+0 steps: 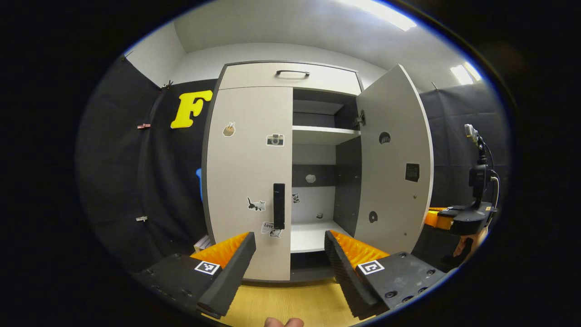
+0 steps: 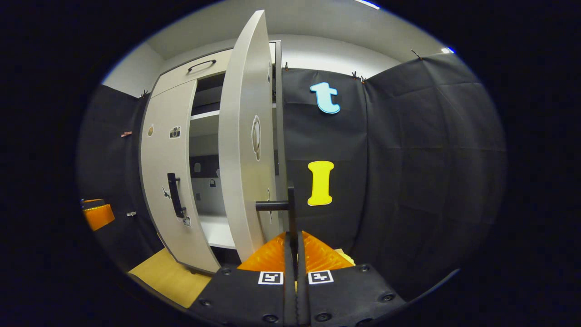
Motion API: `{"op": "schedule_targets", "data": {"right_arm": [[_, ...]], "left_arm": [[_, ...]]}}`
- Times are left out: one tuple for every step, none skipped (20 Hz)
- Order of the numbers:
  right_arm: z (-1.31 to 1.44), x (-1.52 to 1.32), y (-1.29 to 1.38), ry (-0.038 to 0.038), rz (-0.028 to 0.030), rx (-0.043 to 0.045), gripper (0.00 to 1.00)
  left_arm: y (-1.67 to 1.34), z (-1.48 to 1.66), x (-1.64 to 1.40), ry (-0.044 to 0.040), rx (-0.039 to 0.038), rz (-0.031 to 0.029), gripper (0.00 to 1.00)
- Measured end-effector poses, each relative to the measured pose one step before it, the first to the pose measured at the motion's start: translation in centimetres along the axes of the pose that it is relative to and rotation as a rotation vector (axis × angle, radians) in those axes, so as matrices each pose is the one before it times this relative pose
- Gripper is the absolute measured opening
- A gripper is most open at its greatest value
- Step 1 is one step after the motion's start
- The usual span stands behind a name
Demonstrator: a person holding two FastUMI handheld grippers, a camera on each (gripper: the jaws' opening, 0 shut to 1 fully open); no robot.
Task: Open the right door of the double-door shoe cabinet with the right hand, and open the left door with the left hand.
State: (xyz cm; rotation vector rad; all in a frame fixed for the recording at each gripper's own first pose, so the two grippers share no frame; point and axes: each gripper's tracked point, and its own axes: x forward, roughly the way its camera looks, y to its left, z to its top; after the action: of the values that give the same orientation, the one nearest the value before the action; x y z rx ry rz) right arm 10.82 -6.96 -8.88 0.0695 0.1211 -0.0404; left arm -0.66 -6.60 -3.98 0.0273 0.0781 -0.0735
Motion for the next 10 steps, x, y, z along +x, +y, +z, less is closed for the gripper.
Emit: {"op": "schedule_targets", "data": {"right_arm": [[0.078, -0.02, -0.03, -0.00254, -0.0045, -0.00527, 0.05], [-0.016, -0.085, -0.143, 0.00212, -0.00362, 0.00028, 0.05], [-0.053, -0.09, -0.018, 0.00365, -0.00364, 0.00825, 0.05], [0.011, -0.274, -0.288, 0.00143, -0.01048, 0.0068, 0.05], [0.209, -0.324, -0.429, -0.00698, -0.01312, 0.00242, 0.06], [-0.098, -0.374, -0.067, 0.00652, -0.00065, -0.00066, 0.1], [-0.325, -0.261, -0.032, 0.00913, -0.00343, -0.0042, 0.12], [-0.072, -0.543, 0.13, 0.00942, 0.00674, -0.00292, 0.13], [-0.169, -0.313, 0.153, 0.00569, 0.00746, 0.0005, 0.13], [0.008, -0.571, -0.006, -0.00476, -0.00274, -0.00098, 0.23]], "left_arm": [[-0.269, 0.038, 0.134, 0.00078, -0.00219, -0.00248, 0.94], [-0.128, 0.037, 0.055, 0.0, -0.00167, -0.0003, 0.94], [-0.15, 0.029, 0.146, 0.00053, -0.00071, -0.00135, 0.94], [-0.114, 0.008, 0.198, 0.0002, 0.0028, -0.00023, 0.94], [-0.051, 0.118, 0.139, -0.00143, 0.00537, 0.00255, 0.94], [-0.04, 0.044, 0.27, -0.0007, 0.00577, 0.00303, 0.94], [0.048, 0.008, 0.374, -0.00171, 0.00377, 0.00447, 0.94], [-0.113, -0.007, 0.55, -0.00004, 0.00177, -0.00458, 0.94], [-0.14, -0.029, 0.657, 0.00263, 0.00215, -0.00441, 0.94], [0.213, -0.016, 0.601, 0.00054, 0.00424, 0.00384, 0.94]]}}
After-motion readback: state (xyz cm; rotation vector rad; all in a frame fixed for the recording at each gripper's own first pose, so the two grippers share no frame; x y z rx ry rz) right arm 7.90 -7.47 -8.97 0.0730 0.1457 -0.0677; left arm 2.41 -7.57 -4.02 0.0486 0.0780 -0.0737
